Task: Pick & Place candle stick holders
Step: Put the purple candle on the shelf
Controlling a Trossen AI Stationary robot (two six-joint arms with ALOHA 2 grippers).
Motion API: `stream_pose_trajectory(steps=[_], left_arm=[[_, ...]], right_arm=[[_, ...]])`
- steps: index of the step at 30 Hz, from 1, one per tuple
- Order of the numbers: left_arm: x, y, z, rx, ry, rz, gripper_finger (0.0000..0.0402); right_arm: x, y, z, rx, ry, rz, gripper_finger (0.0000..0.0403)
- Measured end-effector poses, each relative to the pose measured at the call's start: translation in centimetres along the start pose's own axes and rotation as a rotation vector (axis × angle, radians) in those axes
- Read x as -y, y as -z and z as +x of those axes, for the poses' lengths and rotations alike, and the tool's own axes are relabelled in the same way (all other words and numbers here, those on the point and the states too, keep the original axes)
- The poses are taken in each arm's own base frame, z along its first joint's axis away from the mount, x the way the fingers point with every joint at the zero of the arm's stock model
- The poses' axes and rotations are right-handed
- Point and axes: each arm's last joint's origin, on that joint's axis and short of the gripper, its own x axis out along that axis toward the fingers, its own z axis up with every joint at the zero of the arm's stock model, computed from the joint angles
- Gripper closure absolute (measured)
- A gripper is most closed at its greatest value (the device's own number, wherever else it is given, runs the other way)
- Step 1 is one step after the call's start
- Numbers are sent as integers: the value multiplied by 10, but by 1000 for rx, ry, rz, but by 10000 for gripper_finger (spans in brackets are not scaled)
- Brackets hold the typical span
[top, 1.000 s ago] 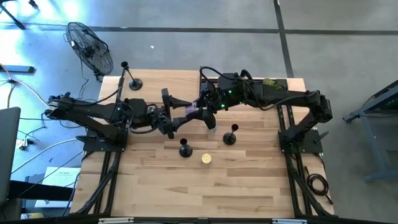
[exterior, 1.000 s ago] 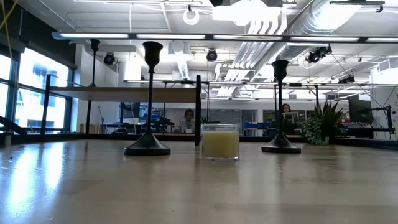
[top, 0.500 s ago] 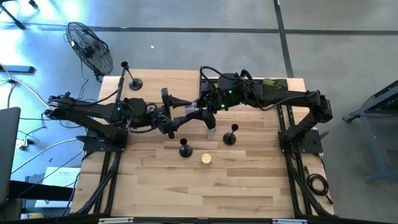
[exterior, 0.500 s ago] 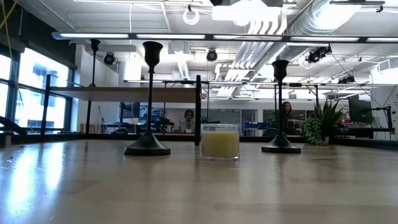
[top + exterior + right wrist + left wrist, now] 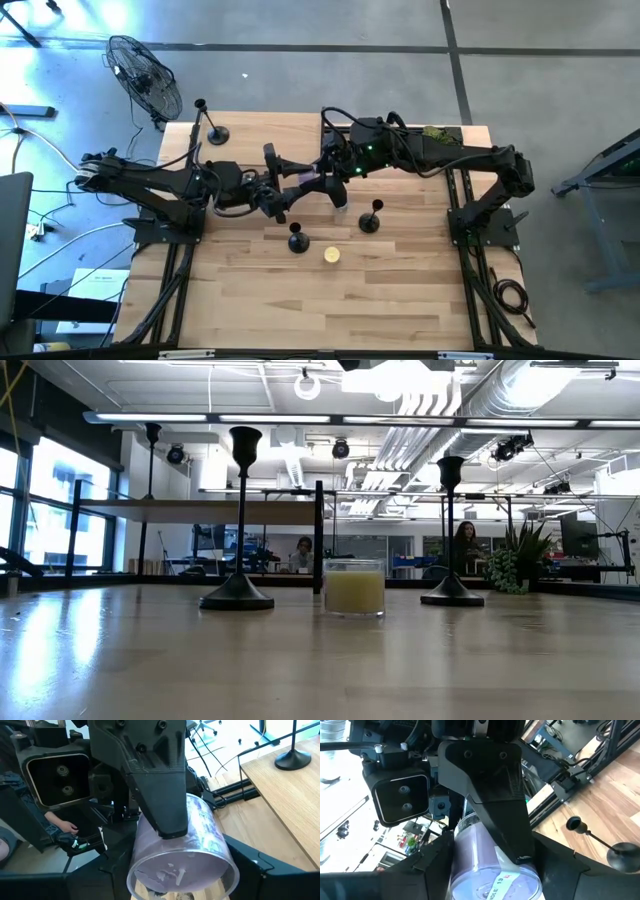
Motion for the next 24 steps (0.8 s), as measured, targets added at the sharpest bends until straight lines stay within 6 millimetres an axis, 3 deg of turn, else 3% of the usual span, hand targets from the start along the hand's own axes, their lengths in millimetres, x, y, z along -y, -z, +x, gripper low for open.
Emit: stream_pose_trajectory(steps=[24], left_arm=[[0,2,0,-53,-23,6,170]], right_arm=[[0,0,0,3,4,0,182]])
